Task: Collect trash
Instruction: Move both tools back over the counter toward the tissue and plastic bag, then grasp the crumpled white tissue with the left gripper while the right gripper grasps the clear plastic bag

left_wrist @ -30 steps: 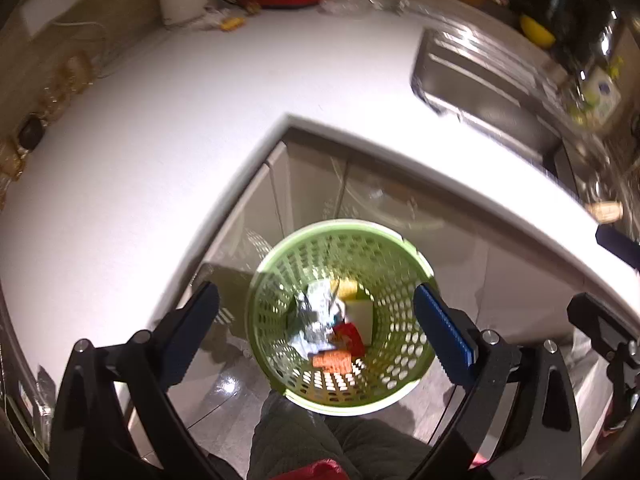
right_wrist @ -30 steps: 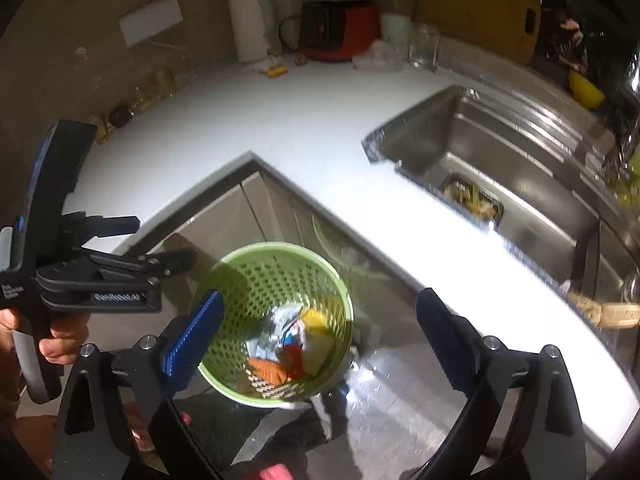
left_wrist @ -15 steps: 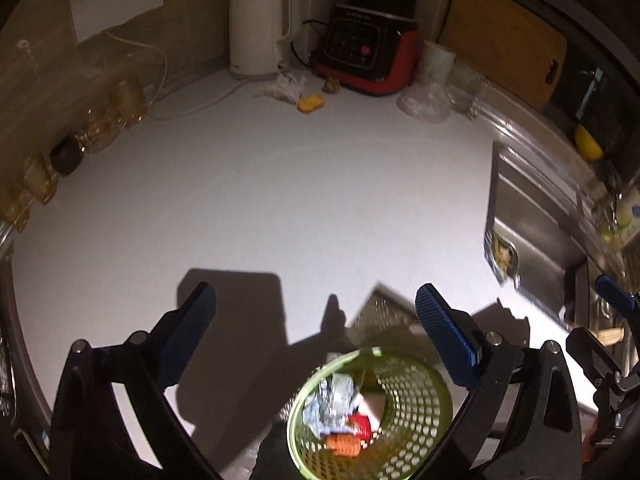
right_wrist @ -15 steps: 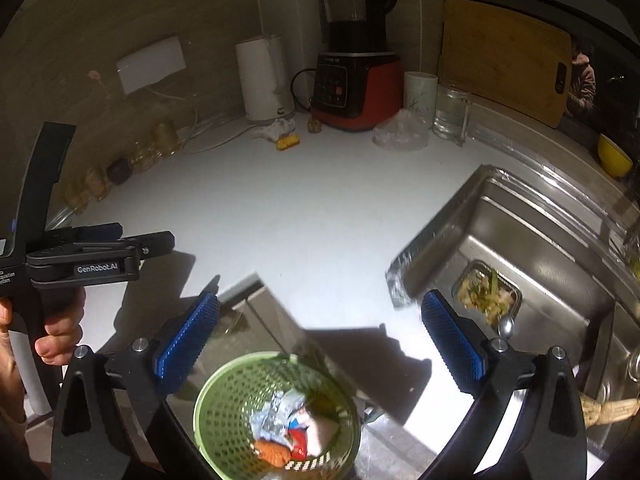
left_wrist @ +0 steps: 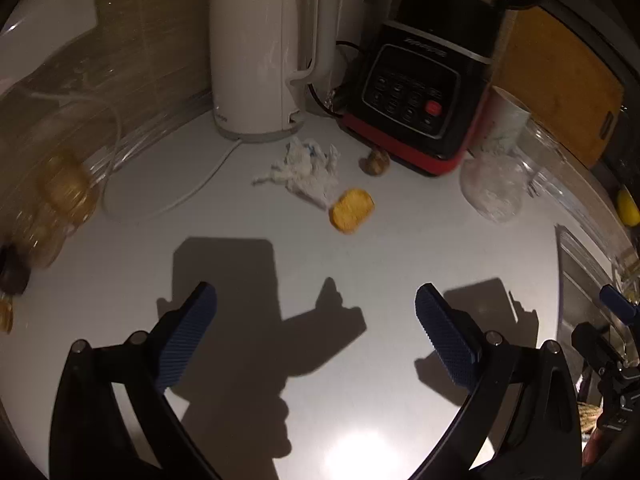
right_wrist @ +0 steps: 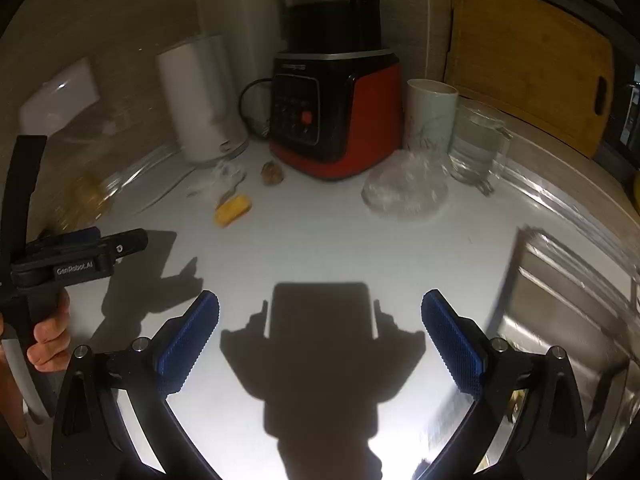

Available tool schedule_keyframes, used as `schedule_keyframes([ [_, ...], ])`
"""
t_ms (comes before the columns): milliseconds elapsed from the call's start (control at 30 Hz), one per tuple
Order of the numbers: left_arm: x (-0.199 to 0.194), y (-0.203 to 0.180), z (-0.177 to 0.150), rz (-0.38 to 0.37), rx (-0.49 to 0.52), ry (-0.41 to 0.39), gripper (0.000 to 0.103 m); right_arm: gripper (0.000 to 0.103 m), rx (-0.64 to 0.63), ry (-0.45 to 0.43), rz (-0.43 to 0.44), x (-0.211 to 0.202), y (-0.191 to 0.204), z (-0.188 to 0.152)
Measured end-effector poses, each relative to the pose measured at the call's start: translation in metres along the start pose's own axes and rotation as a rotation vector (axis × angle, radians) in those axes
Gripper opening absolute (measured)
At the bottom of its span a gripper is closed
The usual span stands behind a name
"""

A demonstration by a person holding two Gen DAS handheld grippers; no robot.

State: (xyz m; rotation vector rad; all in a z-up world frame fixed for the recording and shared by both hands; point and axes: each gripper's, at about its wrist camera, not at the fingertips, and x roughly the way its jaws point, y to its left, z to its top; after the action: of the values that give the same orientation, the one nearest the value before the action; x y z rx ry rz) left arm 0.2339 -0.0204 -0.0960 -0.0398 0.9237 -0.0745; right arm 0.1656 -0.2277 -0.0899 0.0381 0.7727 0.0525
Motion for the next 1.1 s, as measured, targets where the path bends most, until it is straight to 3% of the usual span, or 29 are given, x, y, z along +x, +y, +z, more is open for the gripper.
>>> schedule_keyframes([
  [200,0.058,0.017,0.045,-0.020,-0.018,0.016,0.095,0.101,-0.002,0.011,-0.051,0.060,-0.007,0.043],
  [433,0.106,0.023,0.070,0.002,0.002,0.043,0.095,0.101,0.051,0.022,-0.059,0.097,-0.026,0.067],
  [900,0.162,0.020,0.102,-0.054,0.030,0.088,0.095,0.101,0.129,0.034,-0.051,0.123,-0.039,0.065],
  [1000,0.165,0.018,0.102,-0.051,0.043,0.090,0.090,0.101,0.118,0.030,-0.063,0.123,-0.039,0.064],
  [1100,0.170,0.014,0.101,-0.041,0.056,0.103,0.076,0.101,0.110,0.032,-0.065,0.125,-0.038,0.065],
])
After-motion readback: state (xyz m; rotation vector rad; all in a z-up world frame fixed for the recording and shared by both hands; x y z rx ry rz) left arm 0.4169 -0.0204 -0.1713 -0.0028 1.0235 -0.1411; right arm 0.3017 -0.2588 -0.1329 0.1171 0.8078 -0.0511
